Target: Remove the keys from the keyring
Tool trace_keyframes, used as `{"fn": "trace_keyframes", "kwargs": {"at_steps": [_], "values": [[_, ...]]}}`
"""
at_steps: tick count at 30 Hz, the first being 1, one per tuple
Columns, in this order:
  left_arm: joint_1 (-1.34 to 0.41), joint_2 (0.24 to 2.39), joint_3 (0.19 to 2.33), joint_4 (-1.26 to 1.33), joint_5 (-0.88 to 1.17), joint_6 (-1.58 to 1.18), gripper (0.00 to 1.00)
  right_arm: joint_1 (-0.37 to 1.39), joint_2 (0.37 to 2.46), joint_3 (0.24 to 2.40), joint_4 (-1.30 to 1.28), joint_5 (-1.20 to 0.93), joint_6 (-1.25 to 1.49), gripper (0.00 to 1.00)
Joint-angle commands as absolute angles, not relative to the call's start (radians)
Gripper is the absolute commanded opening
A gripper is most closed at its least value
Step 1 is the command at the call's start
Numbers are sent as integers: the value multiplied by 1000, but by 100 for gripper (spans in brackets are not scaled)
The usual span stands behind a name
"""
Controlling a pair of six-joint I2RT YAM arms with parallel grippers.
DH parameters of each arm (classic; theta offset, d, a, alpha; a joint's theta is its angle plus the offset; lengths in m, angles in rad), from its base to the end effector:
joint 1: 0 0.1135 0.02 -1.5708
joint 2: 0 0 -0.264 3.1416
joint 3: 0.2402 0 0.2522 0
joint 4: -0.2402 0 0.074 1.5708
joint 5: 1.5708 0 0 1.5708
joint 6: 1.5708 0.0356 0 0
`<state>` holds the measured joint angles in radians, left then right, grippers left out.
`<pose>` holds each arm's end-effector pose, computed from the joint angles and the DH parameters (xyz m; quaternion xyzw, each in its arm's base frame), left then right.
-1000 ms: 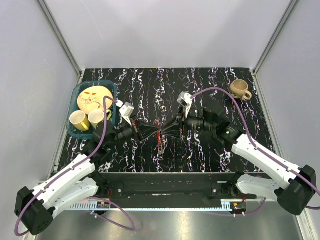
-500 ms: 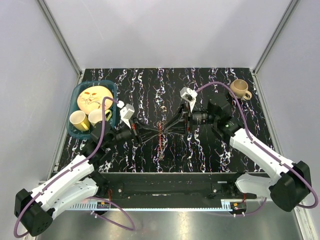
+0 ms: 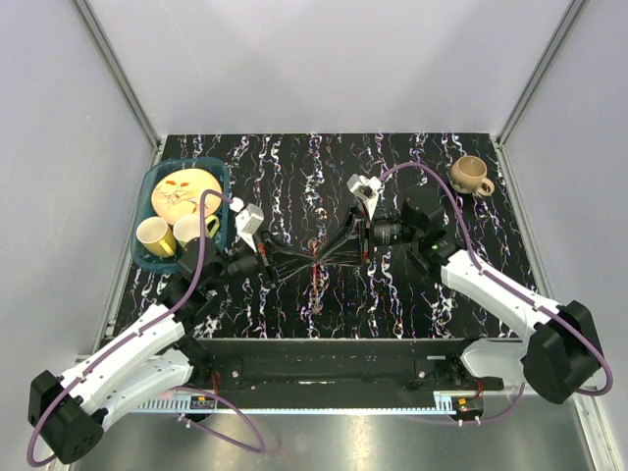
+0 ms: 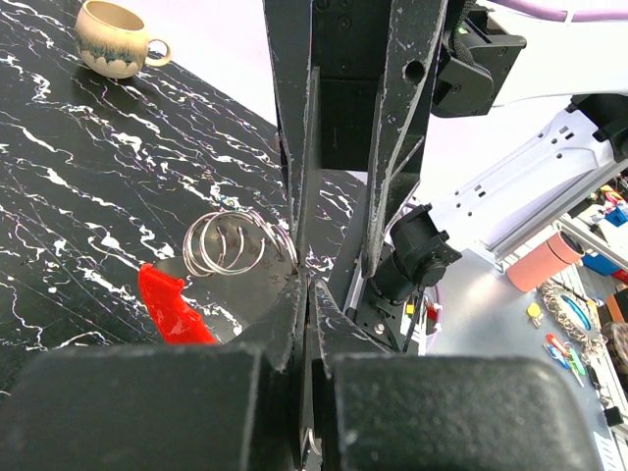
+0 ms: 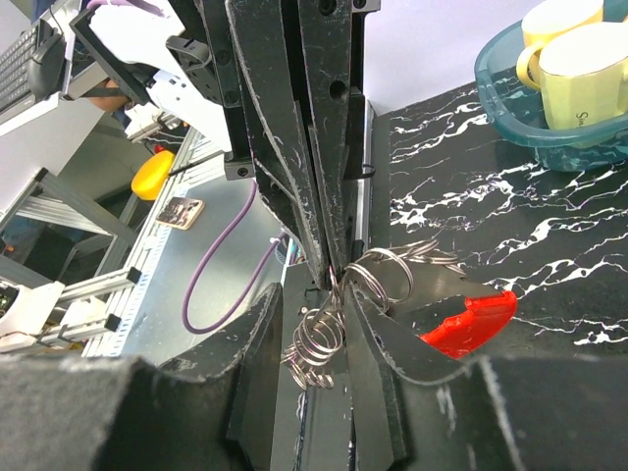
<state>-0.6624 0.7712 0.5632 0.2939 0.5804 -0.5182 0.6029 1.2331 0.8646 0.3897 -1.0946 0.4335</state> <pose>0.1348 -0.1299 0.3145 0.2570 0.6310 -0.5537 0.4789 0.2069 0.1808 0.3322 -0.4210 0.5638 0.6185 0.3498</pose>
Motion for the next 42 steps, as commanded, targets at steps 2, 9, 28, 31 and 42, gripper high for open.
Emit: {"fn": "trace_keyframes", "kwargs": {"at_steps": [2, 9, 28, 31, 42], "values": [[-658, 749, 617, 406, 603, -538, 0, 603, 1244, 858, 475, -1121, 466, 37], [-658, 744, 609, 423, 597, -557, 0, 601, 1256, 841, 541, -1135, 511, 36], [-658, 772, 614, 403, 589, -565, 0, 620, 1230, 759, 756, -1059, 600, 0], [-658, 793, 624, 379, 591, -565, 6, 620, 1187, 770, 668, -1020, 528, 0], [-658, 782, 757, 65, 526, -433, 61, 621, 1097, 968, -133, -818, 77, 0]]}}
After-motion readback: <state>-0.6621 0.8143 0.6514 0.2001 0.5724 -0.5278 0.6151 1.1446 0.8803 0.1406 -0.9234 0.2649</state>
